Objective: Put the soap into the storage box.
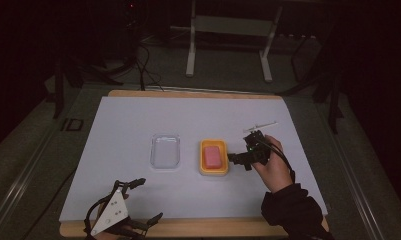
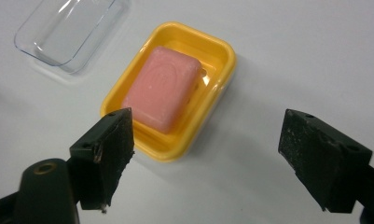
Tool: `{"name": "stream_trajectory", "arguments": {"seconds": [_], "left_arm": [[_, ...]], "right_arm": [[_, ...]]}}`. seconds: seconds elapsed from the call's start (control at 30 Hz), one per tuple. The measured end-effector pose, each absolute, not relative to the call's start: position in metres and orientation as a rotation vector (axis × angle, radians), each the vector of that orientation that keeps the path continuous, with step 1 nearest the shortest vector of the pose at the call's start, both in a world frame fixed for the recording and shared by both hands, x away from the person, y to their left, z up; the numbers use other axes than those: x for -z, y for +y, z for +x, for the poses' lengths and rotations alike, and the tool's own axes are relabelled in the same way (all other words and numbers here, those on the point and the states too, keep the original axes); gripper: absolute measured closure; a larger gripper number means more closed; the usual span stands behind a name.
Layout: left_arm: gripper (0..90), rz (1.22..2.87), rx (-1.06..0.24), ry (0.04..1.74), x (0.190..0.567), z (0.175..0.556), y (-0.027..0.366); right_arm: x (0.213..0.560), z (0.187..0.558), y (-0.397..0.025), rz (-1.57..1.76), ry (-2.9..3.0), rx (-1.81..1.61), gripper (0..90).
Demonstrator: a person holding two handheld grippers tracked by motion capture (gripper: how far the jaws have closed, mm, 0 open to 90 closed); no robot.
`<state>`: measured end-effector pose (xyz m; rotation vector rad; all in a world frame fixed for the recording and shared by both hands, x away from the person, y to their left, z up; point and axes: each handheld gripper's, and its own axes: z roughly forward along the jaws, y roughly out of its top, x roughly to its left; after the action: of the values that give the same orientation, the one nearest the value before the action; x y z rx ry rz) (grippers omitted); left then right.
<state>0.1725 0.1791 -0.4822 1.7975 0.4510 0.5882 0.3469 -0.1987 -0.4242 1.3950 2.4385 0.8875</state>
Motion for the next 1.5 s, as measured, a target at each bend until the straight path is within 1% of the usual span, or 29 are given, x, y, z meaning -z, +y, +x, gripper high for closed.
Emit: {"name": "stream_trajectory", "arguments": {"seconds": [0.37,0.7,0.73,0.77,0.8,1.03,1.13,1.23,1.3,1.5], "left_arm": [[0.4,1.799,-0.590,0.449,0.482,0.172,0.179],[0.4,1.800,-0.592,0.452,0.482,0.173,0.179],[0.4,1.799,-0.593,0.453,0.482,0.173,0.179],[0.5,1.799,-0.593,0.453,0.482,0.173,0.179],[0.4,1.799,-0.592,0.453,0.482,0.173,0.179],[0.5,1.804,-0.593,0.450,0.483,0.173,0.179],[0.4,1.802,-0.593,0.451,0.483,0.173,0.179],[0.4,1.803,-0.591,0.449,0.483,0.172,0.179],[0.4,1.805,-0.591,0.450,0.483,0.173,0.179],[0.5,1.804,-0.590,0.447,0.483,0.172,0.178]], "right_arm": [[0.441,0.328,-0.222,1.405,2.376,-0.925,16.8],[0.455,0.310,-0.240,1.403,2.356,-0.894,17.0],[0.457,0.309,-0.241,1.398,2.352,-0.891,17.6],[0.458,0.307,-0.243,1.392,2.344,-0.894,20.6],[0.459,0.305,-0.245,1.387,2.333,-0.898,21.7],[0.466,0.298,-0.254,1.403,2.298,-0.887,21.2],[0.470,0.293,-0.262,1.438,2.299,-0.903,17.8],[0.473,0.290,-0.266,1.445,2.298,-0.901,17.6],[0.477,0.285,-0.273,1.466,2.294,-0.906,15.5],[0.482,0.279,-0.284,1.501,2.281,-0.903,14.8]]}}
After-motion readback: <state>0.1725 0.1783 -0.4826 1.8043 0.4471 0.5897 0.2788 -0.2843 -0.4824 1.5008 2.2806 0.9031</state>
